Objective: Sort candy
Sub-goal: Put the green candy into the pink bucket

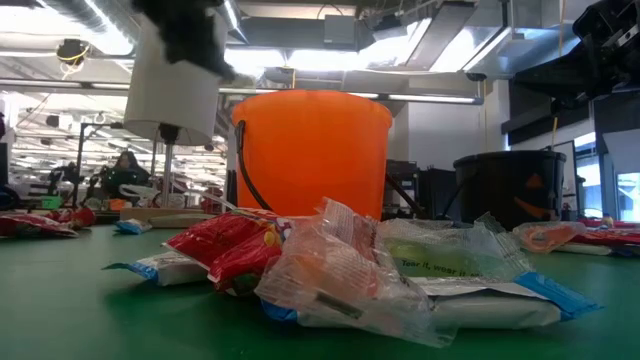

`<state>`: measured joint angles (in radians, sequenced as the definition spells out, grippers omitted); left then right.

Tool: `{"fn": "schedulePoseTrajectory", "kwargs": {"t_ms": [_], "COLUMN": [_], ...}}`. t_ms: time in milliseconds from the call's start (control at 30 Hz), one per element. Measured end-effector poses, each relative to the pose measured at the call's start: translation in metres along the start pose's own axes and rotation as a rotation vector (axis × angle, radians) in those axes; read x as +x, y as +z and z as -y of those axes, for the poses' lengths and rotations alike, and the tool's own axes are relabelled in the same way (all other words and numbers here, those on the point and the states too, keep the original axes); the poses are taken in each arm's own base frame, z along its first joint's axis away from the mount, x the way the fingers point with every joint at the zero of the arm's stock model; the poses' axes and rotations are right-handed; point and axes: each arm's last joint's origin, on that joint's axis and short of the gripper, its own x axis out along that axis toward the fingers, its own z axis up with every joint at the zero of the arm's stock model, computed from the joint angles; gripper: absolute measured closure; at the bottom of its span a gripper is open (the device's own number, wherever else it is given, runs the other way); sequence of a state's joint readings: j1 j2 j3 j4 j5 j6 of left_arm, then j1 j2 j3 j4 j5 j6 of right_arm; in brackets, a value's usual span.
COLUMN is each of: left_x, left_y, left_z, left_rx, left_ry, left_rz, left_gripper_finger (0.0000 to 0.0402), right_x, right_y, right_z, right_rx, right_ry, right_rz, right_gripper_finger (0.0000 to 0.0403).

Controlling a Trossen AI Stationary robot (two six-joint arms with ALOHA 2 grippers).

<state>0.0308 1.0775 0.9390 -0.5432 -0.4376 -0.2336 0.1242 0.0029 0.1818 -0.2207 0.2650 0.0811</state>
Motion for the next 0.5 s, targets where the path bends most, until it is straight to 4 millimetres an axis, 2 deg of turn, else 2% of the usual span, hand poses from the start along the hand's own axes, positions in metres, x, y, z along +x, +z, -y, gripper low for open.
{"fn": "schedulePoseTrajectory", "kwargs": {"t_ms": [233, 500], "left_x": [0.028, 0.079], "left_y": [0.034, 0.033], "left_z": [-0.040, -0.085], "left_rx": [0.058, 0.008], "left_ry": [-0.054, -0.140], "left_rz": [0.219, 0.187], "left_gripper_finger": [0.0401, 0.0401], "right_x": [0.000, 0.000], "right_y": [0.000, 0.000], "right_z": [0.000, 0.000], "right_rx": [0.000, 0.000], "right_ry": [0.000, -0.001], "right_rz": [0.000, 0.000], "right_gripper_finger": [0.0402, 0.0402]}}
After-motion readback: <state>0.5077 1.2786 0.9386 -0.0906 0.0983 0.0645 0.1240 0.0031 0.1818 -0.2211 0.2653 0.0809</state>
